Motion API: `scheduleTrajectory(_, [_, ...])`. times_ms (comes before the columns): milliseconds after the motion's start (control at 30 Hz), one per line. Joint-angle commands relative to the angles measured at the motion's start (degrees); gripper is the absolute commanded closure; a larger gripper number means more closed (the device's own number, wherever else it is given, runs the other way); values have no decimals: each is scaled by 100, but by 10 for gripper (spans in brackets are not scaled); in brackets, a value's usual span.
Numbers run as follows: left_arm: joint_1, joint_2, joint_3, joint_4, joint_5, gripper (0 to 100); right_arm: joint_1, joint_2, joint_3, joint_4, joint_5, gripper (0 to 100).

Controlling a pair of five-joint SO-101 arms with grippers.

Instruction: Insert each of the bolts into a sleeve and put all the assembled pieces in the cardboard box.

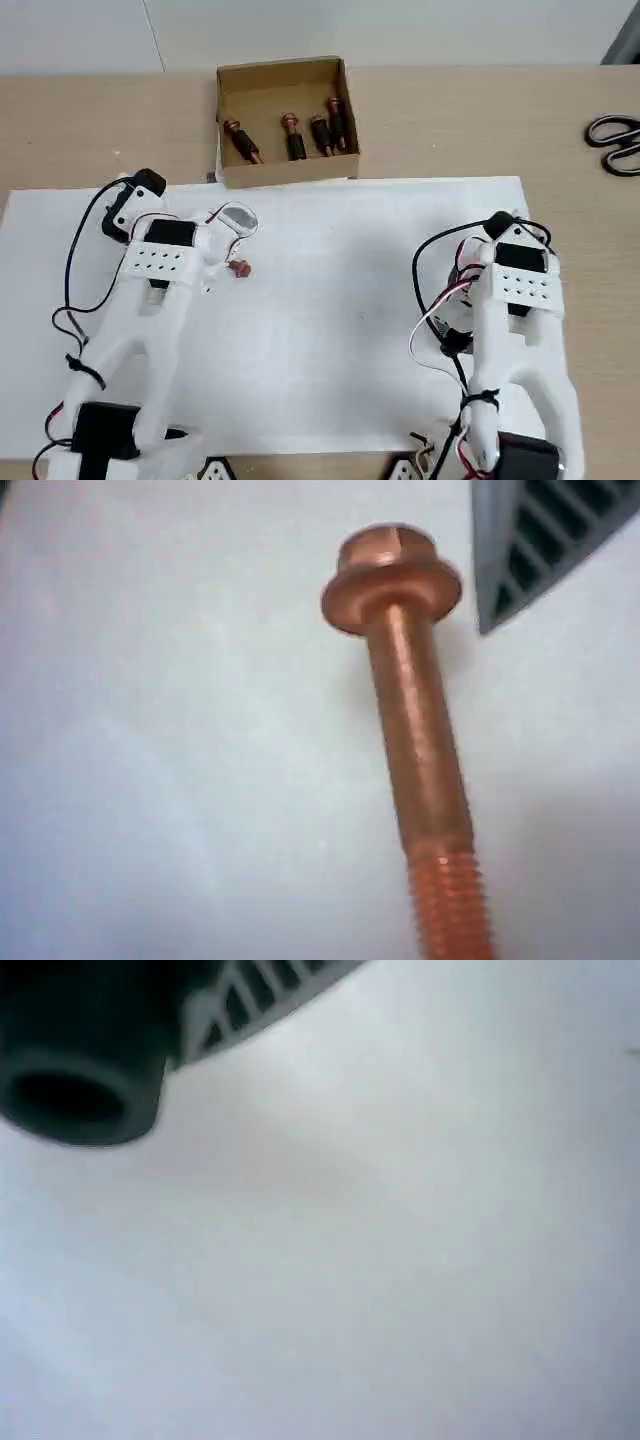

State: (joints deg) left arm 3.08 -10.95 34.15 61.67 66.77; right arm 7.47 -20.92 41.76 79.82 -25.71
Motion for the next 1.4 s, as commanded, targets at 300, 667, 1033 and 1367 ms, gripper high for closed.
scheduleTrajectory(300, [-18,-132,-1297,1767,-3147,676,48,-84,-264,57,35,995])
scheduleTrajectory(667, [-290,-114,-1771,3253,-4009,677,48,-84,-264,40,53,995])
scheduleTrajectory(1033, [-686,-158,-2343,3886,-4211,679,48,-84,-273,57,62,995])
scheduleTrajectory(1367, [-642,-132,-2404,3868,-5635,991,48,-84,-273,57,62,995])
